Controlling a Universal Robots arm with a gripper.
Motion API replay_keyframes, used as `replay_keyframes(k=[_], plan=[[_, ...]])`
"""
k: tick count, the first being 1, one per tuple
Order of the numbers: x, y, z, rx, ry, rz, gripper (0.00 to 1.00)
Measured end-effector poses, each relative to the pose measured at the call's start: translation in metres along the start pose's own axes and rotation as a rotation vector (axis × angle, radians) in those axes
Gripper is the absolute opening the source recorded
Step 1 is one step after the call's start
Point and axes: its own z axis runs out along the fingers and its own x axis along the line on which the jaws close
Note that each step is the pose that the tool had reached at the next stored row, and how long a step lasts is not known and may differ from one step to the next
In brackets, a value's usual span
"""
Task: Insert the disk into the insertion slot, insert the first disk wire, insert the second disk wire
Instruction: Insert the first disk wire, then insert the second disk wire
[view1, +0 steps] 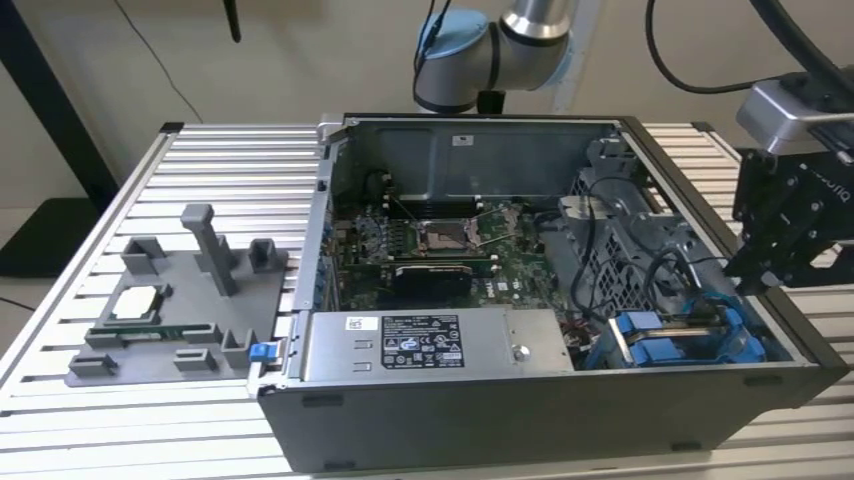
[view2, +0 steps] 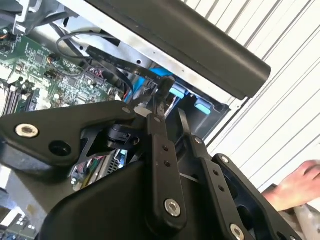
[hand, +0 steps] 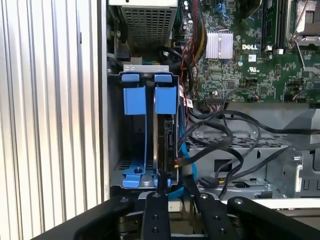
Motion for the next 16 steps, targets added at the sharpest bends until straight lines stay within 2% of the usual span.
replay_keyframes(k=[2,6,9,11,14,16], plan=[[0.0000,-0.0024,-0.0005,-0.0009,-0.0004,0.000,1.00],[-0.0003,-0.0131,-0.0005,-0.0032,-0.0035,-0.001,1.00],[-0.0004,-0.0150,-0.0004,-0.0033,-0.0055,-0.001,1.00],[-0.0003,-0.0160,-0.0001,-0.0036,-0.0136,-0.001,1.00],[-0.0004,-0.0175,0.0005,-0.0062,-0.0353,0.000,1.00],[-0.0003,-0.0184,0.0014,-0.0078,-0.0415,0.001,1.00]])
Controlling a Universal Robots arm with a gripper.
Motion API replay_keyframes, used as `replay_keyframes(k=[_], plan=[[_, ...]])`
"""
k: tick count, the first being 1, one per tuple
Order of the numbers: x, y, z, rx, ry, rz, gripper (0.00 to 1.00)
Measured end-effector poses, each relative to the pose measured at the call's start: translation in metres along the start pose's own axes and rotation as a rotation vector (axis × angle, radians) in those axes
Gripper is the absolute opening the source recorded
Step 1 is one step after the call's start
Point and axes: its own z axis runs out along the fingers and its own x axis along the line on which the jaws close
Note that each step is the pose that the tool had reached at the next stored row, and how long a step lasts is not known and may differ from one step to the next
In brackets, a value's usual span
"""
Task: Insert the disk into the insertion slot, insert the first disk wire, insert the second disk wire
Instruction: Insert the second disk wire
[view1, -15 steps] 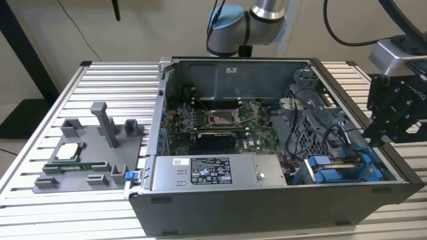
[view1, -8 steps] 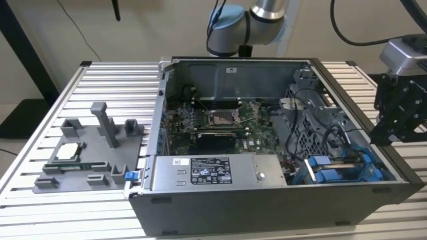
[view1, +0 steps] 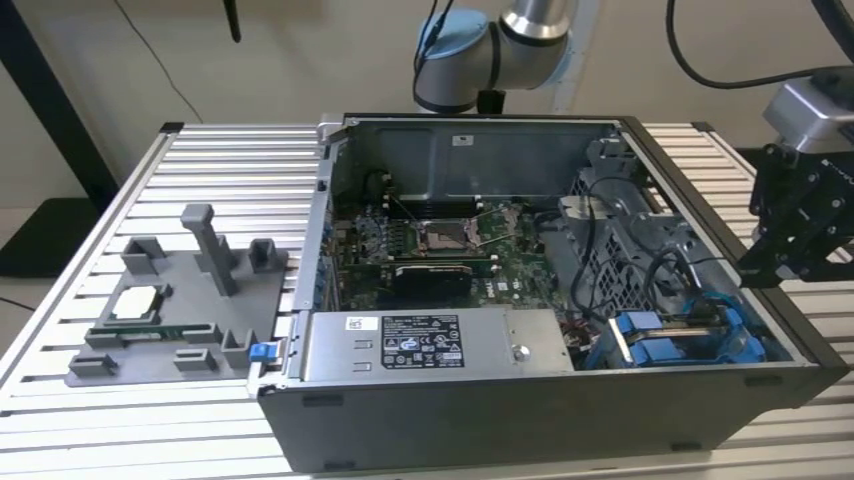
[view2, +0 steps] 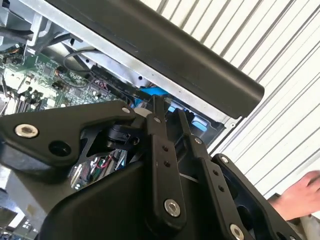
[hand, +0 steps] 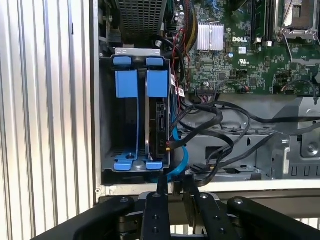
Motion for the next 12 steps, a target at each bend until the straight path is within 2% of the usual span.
replay_keyframes(k=[6,9,10,12], plan=[[0.0002,-0.0020,0.0025,-0.0052,-0.0033,0.013,1.00],[0.0003,-0.0022,0.0029,-0.0066,-0.0090,0.014,1.00],[0.0003,-0.0022,0.0029,-0.0067,-0.0093,0.014,0.00],[0.0003,-0.0022,0.0029,-0.0067,-0.0097,0.014,0.00]])
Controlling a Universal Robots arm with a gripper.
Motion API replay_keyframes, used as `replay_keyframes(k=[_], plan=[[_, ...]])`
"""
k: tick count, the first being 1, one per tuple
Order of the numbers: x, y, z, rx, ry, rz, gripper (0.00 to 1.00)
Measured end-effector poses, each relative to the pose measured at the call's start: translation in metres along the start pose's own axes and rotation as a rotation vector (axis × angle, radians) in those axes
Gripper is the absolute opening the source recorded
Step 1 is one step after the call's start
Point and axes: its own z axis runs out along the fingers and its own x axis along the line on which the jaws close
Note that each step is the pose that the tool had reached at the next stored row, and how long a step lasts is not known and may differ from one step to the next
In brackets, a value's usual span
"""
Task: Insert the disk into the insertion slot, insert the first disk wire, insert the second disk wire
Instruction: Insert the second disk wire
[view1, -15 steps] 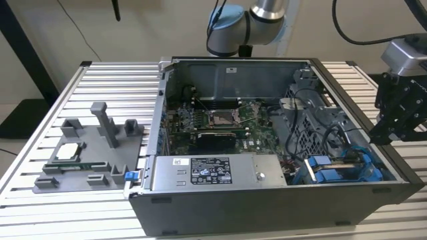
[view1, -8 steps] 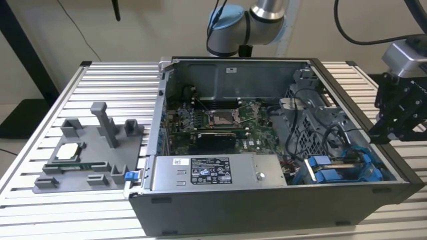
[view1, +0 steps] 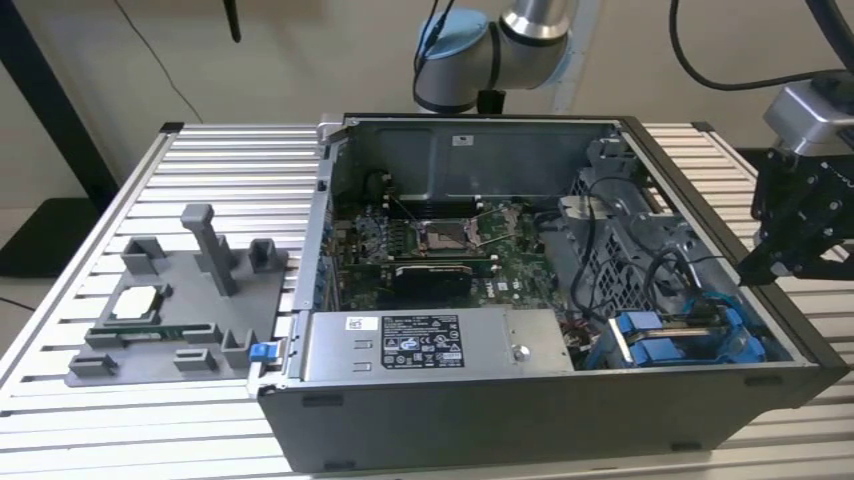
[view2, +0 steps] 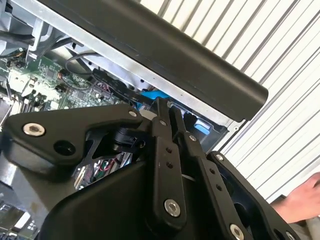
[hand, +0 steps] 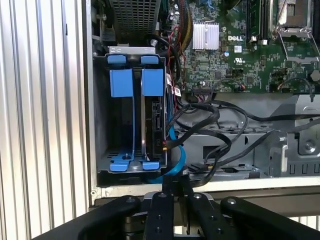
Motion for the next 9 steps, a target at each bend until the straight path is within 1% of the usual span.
replay_keyframes(k=[6,7,9], plan=[[0.0001,0.0003,-0.0003,0.0000,-0.0018,0.000,0.00],[0.0001,0.0011,-0.0008,-0.0002,-0.0044,0.000,0.00],[0.0000,0.0052,-0.0013,-0.0002,-0.0103,0.000,0.00]])
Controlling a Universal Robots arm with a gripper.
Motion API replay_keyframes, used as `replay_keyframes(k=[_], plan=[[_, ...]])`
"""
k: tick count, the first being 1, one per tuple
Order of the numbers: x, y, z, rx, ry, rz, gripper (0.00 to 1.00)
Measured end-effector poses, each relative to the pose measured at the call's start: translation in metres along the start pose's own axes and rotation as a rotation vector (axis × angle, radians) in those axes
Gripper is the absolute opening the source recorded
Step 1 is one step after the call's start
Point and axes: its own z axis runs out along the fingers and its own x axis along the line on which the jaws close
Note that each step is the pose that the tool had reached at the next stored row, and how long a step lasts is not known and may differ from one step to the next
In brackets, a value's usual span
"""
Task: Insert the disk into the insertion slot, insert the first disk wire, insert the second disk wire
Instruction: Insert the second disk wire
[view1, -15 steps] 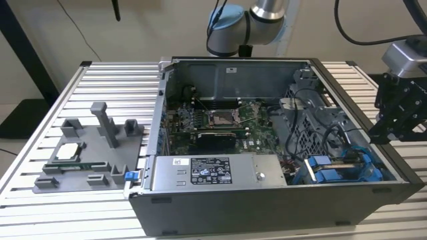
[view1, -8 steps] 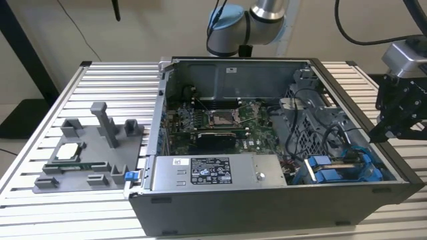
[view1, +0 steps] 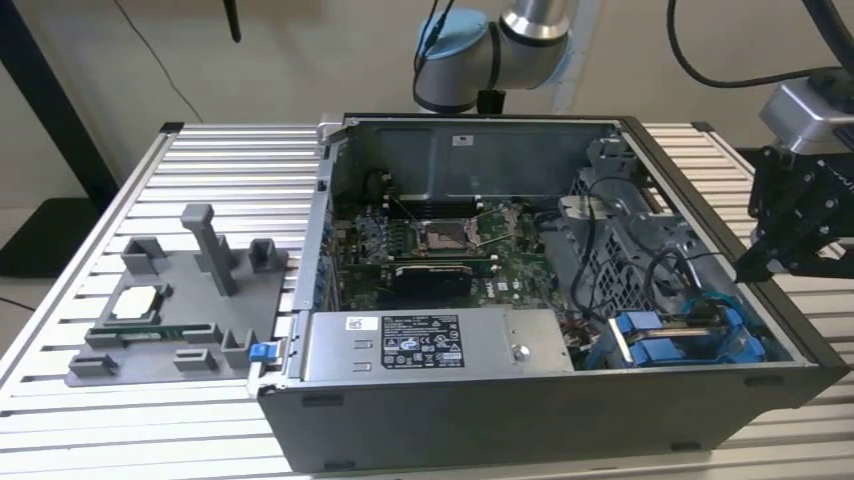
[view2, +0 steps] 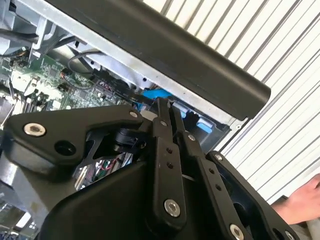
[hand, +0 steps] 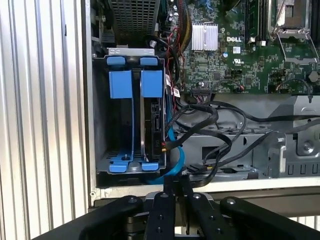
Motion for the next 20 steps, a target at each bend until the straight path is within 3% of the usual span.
replay_keyframes(k=[9,16,20], plan=[[-0.0002,0.0326,-0.0059,0.0010,-0.0174,0.001,0.00],[0.0008,0.0628,-0.0073,0.0053,-0.0200,0.001,0.00],[0.0021,0.0675,-0.0074,0.0084,-0.0200,0.000,0.00]])
